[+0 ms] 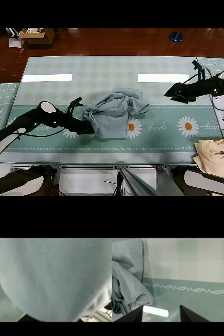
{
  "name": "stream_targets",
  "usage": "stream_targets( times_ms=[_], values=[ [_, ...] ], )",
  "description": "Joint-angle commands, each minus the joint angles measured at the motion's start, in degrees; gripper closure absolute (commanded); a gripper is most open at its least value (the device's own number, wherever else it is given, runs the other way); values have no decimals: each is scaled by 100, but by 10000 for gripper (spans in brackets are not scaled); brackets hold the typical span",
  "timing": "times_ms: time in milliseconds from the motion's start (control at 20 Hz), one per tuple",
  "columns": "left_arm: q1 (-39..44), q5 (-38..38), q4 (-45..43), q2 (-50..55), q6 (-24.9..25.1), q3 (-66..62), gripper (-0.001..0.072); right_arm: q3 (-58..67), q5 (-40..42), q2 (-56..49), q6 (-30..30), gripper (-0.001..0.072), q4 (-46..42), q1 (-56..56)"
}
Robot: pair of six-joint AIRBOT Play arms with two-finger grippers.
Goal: Fold the shirts.
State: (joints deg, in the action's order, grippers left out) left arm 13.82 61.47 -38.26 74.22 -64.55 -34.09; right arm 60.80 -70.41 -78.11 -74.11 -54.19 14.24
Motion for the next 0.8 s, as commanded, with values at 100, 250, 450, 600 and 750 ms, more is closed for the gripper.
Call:
stream_targets(
  times_ms=[100, 250, 450, 600, 750],
  values=[
    [13, 304, 98, 85, 109, -7, 686, -1071, 1023, -114, 638, 186, 623, -302],
    [13, 446, 98, 87, 109, -7, 686, -1386, 1897, -114, 894, 191, 890, -695],
    [11, 616, 98, 87, 107, -7, 685, -1436, 2260, -450, 1447, 195, 1860, -1320],
    [11, 715, 98, 87, 87, -7, 685, -1436, 2304, -817, 1711, 201, 2168, -1751],
    [11, 715, 98, 87, 90, -7, 685, -1432, 2306, -881, 2081, 496, 2555, -2006]
  ],
)
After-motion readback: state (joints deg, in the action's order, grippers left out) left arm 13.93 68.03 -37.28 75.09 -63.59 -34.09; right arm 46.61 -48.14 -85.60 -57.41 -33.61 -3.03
